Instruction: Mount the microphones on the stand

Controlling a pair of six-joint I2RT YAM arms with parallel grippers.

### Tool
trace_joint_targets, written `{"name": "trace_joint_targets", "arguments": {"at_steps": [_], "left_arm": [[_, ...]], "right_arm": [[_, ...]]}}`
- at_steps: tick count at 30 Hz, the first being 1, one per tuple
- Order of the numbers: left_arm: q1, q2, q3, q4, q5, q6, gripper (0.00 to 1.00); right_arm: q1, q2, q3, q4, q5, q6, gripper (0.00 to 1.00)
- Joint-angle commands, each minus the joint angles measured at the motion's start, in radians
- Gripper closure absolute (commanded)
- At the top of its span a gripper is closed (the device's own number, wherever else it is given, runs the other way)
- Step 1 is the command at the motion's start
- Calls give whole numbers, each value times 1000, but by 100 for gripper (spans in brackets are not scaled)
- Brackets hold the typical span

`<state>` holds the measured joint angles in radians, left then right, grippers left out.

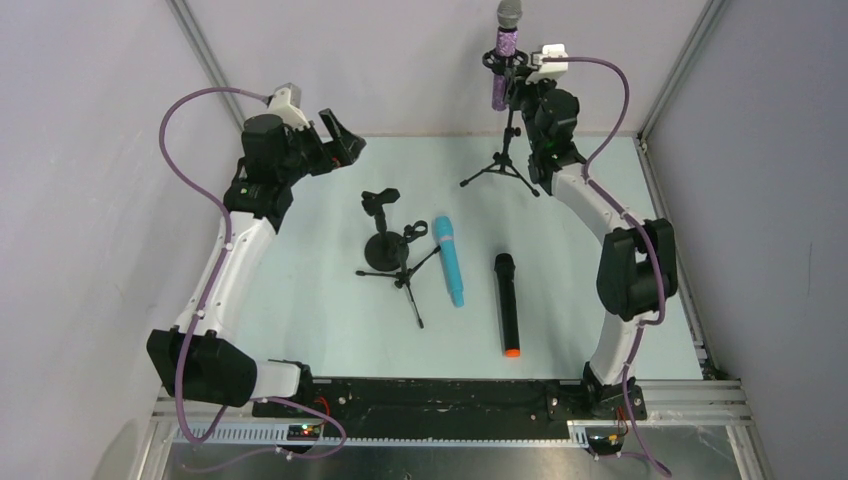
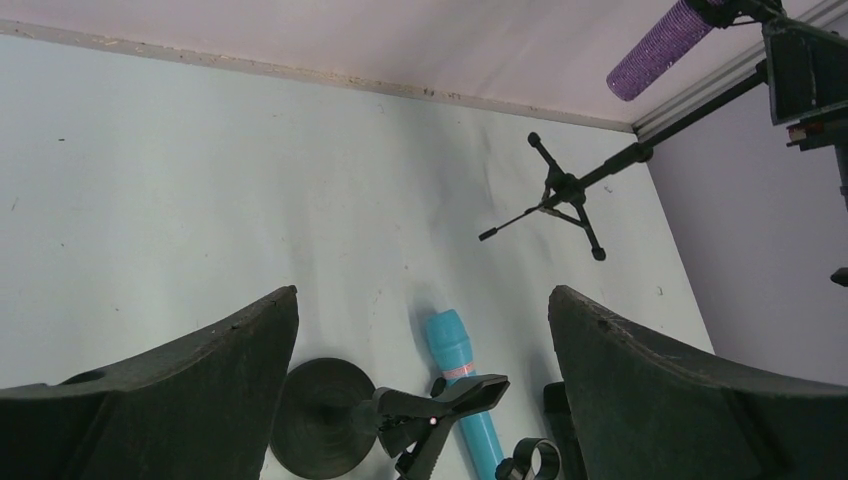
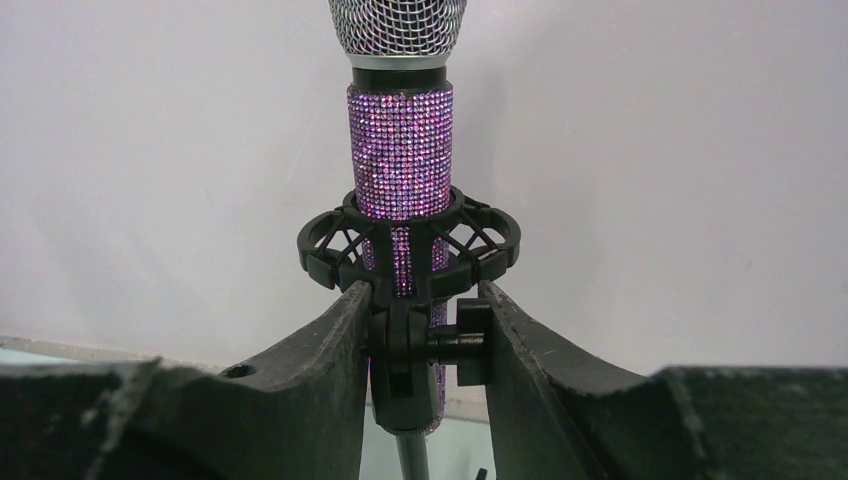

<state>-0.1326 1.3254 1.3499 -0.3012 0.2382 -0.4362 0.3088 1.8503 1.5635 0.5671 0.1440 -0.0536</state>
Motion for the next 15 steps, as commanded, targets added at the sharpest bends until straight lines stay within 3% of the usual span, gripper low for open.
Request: {"name": "trace_joint_targets", "arguments": {"at_steps": [1,15], "left_arm": [[9,-30,17,28,-4,17,1],[19,-23,20,28,11,10,2]], "right_arm": [[-5,36,144,223,-24,-22,100],[-7,235,252,328,-74,-5,100]]}}
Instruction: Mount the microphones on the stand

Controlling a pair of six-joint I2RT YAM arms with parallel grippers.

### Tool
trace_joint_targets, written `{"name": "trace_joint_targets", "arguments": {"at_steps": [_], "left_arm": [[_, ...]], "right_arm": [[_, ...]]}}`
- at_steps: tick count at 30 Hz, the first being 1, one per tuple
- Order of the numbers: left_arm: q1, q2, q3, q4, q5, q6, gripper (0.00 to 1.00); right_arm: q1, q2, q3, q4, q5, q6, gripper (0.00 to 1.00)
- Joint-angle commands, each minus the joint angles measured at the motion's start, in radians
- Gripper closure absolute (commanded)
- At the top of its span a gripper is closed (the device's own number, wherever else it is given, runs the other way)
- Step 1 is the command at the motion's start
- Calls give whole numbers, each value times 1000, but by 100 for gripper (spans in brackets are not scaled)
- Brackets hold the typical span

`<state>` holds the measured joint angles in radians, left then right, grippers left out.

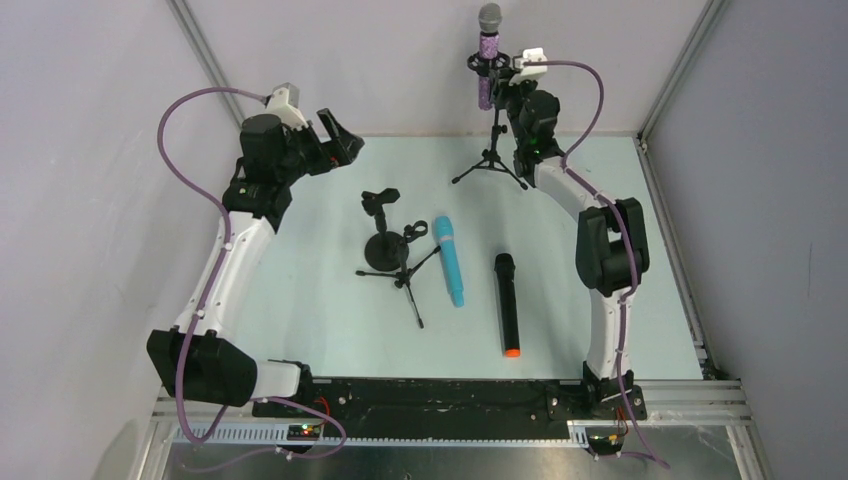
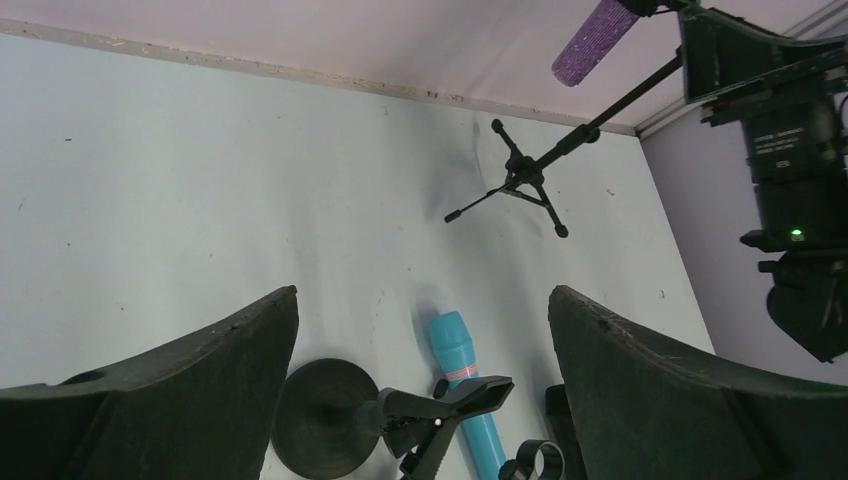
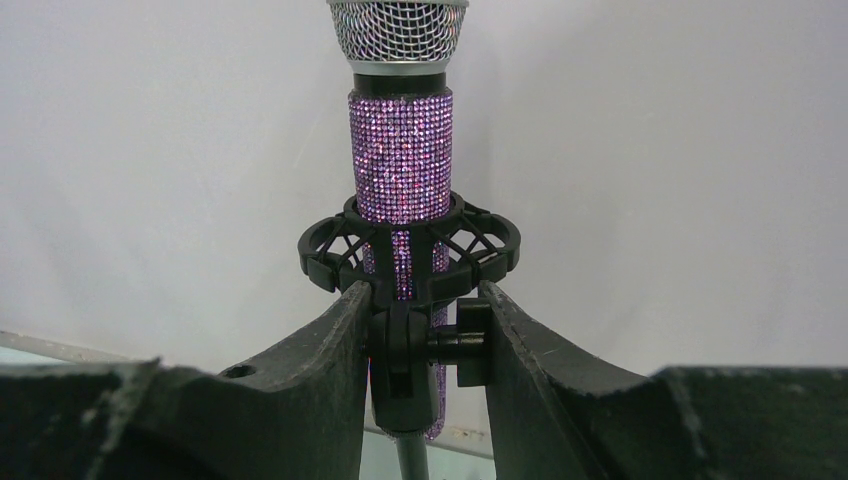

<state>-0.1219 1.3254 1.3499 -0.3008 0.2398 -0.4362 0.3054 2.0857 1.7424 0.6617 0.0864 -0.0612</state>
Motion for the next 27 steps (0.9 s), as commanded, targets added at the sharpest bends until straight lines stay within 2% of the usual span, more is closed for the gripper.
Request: {"name": "trace_joint_targets", "arguments": {"at_steps": [1,9,25,27], "left_arm": [[8,-24,19,28,10,11,2],[12,-22,19,29,14,7,2],[15,-29,19,28,10,7,2],[14,-29,19,28,10,7,2]], "right_arm": [[-5,4,58,246,-18,7,100],[-10,0,-57,364,-36,1,100],[-3,-73,-255,433,-4,23,100],[-3,-80,-268,434,5,26,98]]}}
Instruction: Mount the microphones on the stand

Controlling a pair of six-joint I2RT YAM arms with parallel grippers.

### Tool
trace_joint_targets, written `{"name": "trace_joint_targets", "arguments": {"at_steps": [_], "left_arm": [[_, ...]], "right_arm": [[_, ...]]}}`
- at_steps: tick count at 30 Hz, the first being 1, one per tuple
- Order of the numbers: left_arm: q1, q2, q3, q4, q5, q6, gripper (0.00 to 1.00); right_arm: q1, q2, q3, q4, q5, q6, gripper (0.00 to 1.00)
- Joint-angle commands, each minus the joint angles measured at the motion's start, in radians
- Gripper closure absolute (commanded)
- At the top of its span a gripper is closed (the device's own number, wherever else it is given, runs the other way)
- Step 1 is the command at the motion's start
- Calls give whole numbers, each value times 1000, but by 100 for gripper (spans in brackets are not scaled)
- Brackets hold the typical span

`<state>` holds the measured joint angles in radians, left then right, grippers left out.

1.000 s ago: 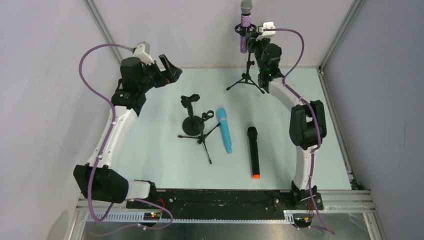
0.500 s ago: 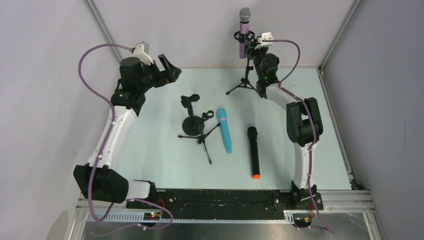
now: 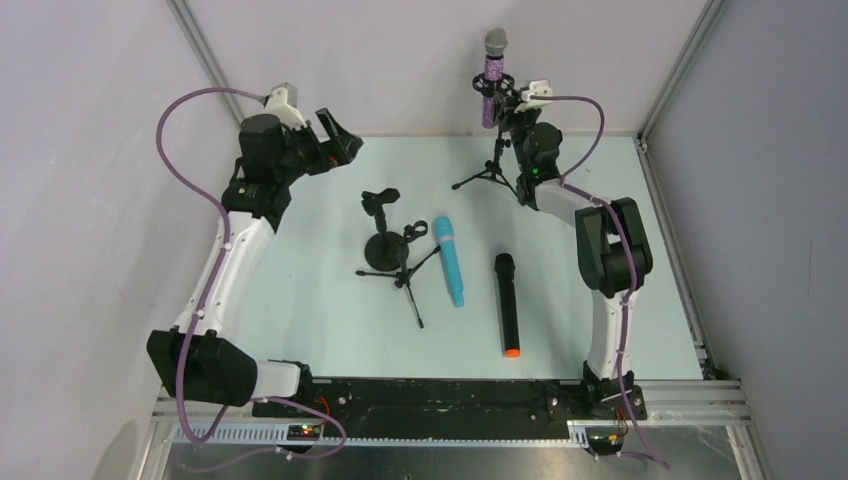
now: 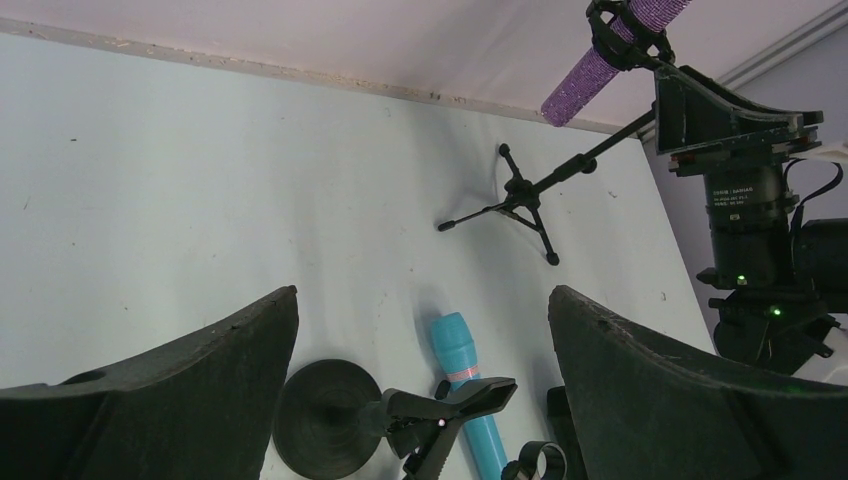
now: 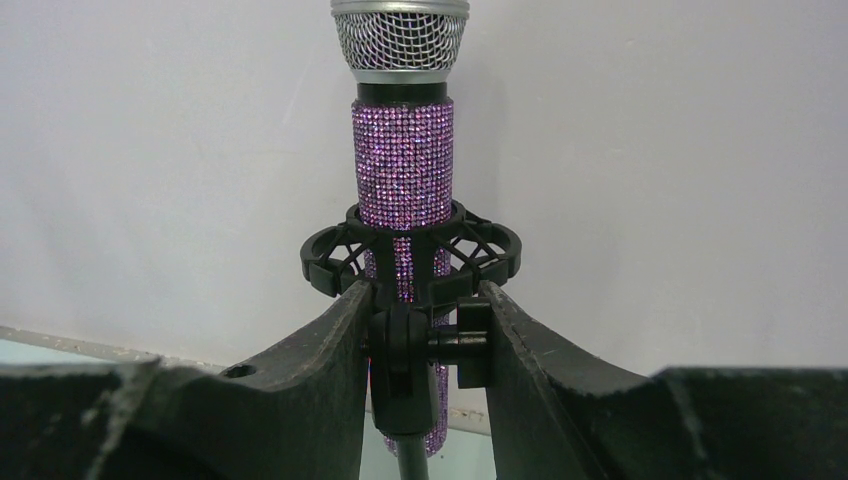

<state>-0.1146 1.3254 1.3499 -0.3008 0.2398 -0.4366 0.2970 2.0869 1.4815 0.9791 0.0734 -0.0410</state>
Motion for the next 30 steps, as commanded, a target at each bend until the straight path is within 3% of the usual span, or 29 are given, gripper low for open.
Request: {"name": "trace_joint_targets", "arguments": {"at_steps": [1,13,30], "left_arm": [[7,-29,19,28,11,8,2],[8,-30,20,28,15,6,2],[7,-36,21,28,16,8,2]], "right_arm": [[5,-86,-13,118,20,8,97],[12,-111,-121,152,50,34,96],[39,-112,-256,170,105,38,80]]}}
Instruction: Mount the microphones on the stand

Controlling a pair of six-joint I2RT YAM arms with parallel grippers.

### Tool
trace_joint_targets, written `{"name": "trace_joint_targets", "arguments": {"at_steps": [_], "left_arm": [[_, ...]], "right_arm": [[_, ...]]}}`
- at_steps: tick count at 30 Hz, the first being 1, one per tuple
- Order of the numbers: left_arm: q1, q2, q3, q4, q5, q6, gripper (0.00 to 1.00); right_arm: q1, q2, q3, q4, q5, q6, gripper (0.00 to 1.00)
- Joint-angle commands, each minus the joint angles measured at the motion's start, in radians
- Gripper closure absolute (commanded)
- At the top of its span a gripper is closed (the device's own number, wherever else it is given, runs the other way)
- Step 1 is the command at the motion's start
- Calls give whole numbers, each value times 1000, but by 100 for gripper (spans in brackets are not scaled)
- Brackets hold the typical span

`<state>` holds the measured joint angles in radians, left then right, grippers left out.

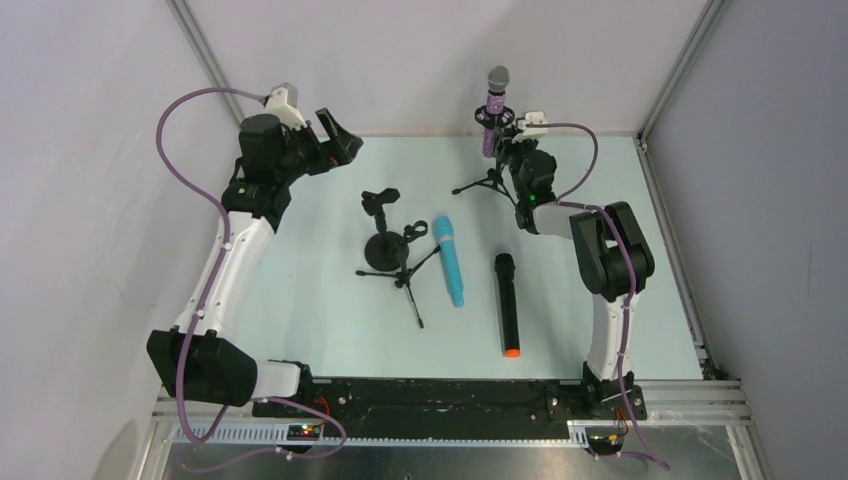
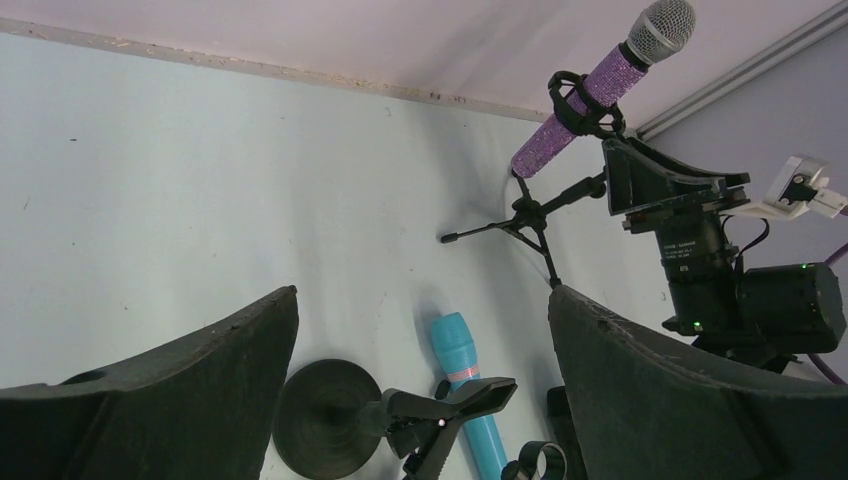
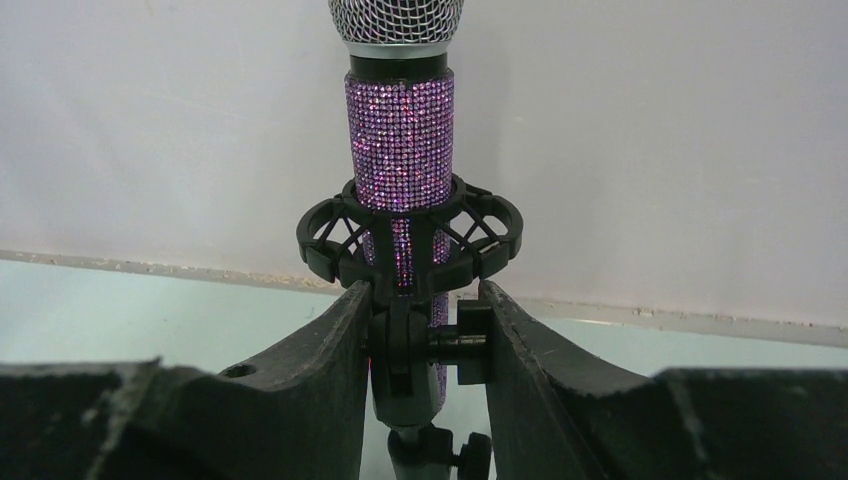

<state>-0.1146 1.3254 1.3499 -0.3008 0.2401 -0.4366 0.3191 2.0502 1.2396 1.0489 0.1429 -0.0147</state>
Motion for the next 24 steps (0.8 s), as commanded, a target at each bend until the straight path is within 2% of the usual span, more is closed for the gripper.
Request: {"name": "trace_joint_targets", "arguments": {"at_steps": [1,4,13,18,24], "left_arm": [[8,-36,20,28,14,8,2],[8,-37,21,28,13,10,2],[8,-38,20,28,11,13,2],[9,-38,20,28,11,13,2],[9,-37,20,28,10,13,2]], "right_arm": [[17,-74,-18,102,37,12,79],[22,-76,-36,104,53,12,73],[30,-108,-38,63,126,12,36],[31,-143,-38,23,132,12,28],[40,-206,-64,-4,146,33,24]]}}
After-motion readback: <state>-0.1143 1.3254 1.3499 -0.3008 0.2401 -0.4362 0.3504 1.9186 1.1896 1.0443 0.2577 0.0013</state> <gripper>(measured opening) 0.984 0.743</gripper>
